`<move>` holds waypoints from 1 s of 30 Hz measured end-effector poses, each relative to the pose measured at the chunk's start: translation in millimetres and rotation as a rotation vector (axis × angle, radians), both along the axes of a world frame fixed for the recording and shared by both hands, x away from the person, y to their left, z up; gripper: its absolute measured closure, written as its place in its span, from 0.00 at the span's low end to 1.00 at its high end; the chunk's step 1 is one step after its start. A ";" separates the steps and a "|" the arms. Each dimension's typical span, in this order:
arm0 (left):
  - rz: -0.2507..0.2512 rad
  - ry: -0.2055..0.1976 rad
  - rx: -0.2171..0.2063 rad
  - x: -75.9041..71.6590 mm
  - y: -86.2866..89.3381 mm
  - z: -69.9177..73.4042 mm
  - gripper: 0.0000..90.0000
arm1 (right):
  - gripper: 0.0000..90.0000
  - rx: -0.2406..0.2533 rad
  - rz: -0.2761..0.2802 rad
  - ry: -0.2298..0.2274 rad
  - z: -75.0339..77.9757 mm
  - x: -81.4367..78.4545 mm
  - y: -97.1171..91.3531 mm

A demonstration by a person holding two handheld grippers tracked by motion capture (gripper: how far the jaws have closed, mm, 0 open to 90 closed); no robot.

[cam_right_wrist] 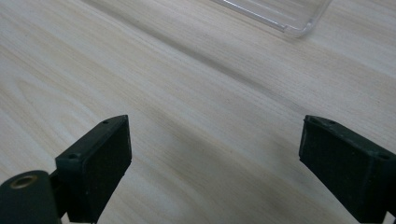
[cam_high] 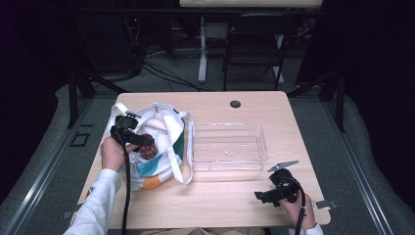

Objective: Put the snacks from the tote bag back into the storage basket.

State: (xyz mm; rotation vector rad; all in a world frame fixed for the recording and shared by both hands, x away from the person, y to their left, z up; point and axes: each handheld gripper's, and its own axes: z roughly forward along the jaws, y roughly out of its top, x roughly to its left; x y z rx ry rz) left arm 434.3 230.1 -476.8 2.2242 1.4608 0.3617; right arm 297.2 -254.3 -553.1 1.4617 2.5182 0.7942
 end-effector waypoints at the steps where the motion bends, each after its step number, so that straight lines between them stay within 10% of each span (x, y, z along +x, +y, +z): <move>1: 0.002 0.005 -0.002 1.4 -0.1 -1.1 0.01 | 0.10 0.000 0.002 -0.003 0.0 -0.1 0.0; 30: -0.004 0.067 0.035 16.1 -6.4 -16.1 0.09 | 0.11 -0.003 -0.002 0.000 -0.8 -1.0 -0.2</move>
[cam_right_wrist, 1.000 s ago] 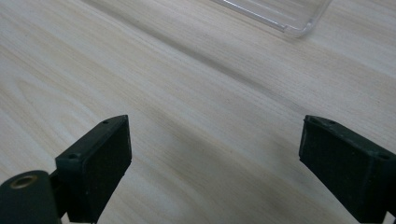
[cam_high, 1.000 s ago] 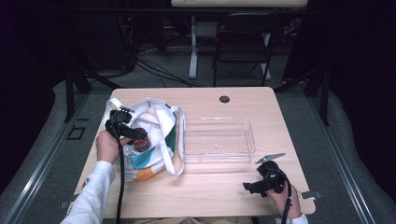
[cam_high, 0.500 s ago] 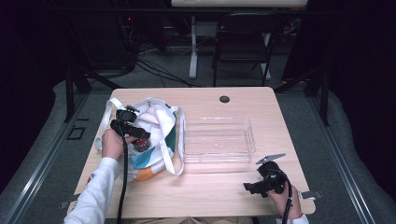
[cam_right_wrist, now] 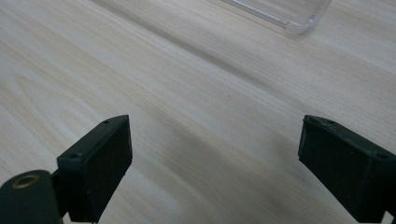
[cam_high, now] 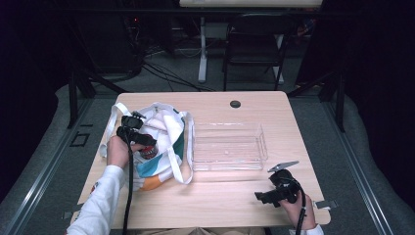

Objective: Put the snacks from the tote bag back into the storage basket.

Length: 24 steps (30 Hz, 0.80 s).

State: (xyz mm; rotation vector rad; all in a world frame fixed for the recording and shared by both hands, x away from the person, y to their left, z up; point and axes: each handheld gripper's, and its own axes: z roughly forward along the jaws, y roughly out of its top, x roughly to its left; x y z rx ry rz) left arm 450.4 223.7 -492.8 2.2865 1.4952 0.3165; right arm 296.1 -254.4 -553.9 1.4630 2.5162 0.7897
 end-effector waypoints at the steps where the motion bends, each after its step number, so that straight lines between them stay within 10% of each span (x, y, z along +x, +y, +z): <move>1: 0.001 0.002 0.000 0.1 -0.1 -0.4 0.09 | 0.11 0.000 0.000 0.000 0.0 0.0 0.0; 24: -0.025 0.039 0.026 1.0 -4.3 -8.2 0.22 | 0.11 -0.003 -0.002 0.002 0.9 -0.6 -0.2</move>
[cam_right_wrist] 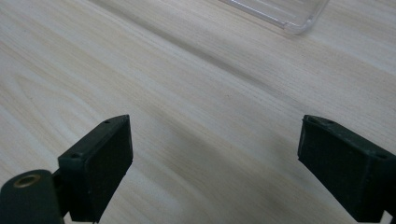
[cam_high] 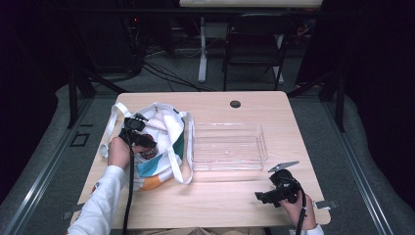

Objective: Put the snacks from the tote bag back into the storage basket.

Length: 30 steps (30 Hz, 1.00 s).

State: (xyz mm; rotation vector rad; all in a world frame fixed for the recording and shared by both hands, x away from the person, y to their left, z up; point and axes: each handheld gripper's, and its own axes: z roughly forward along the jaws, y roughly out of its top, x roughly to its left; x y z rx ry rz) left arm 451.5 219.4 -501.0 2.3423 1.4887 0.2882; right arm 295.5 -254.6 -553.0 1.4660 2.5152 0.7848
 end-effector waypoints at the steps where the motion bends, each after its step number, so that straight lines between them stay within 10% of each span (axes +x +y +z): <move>1: 0.002 0.003 -0.002 -0.1 -0.4 -0.6 0.23 | 0.11 -0.001 0.001 0.001 0.0 0.0 0.0; 30: -0.017 -0.021 -0.005 -3.9 2.9 7.8 0.29 | 0.11 -0.001 0.001 -0.006 1.1 -0.1 -1.0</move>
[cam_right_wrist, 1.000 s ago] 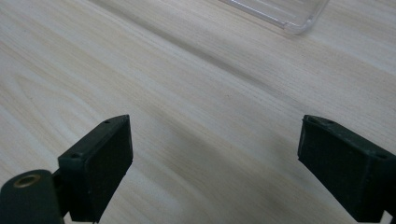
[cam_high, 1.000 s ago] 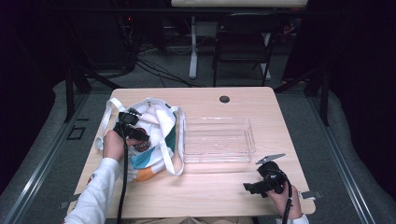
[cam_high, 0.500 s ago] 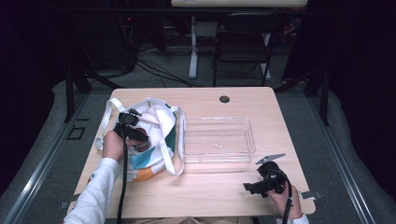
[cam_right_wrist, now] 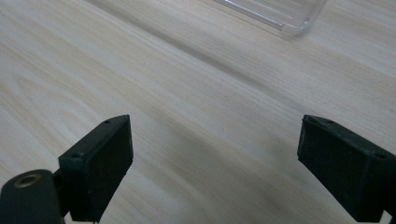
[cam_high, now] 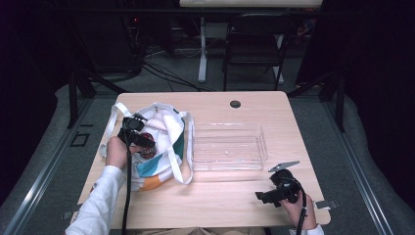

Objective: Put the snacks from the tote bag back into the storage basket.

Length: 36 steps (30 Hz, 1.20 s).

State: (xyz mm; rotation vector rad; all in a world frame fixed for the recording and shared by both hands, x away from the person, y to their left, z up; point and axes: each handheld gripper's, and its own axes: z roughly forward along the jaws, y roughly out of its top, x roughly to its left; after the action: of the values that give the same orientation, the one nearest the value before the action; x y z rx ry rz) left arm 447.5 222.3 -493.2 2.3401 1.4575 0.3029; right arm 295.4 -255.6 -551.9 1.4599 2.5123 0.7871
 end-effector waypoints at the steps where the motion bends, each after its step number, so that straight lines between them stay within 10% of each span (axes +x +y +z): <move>1: 0.000 0.000 0.000 0.0 0.0 0.0 0.29 | 0.11 0.000 0.000 0.000 0.0 0.0 0.0; 36: -0.024 -0.057 -0.029 -13.0 1.1 29.4 0.29 | 0.11 0.004 -0.012 -0.007 -0.1 0.0 -0.6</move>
State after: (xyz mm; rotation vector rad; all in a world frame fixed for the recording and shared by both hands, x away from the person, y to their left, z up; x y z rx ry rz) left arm 434.6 223.4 -463.8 2.3055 1.3974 0.3370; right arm 295.3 -256.2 -552.0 1.4698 2.4962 0.7949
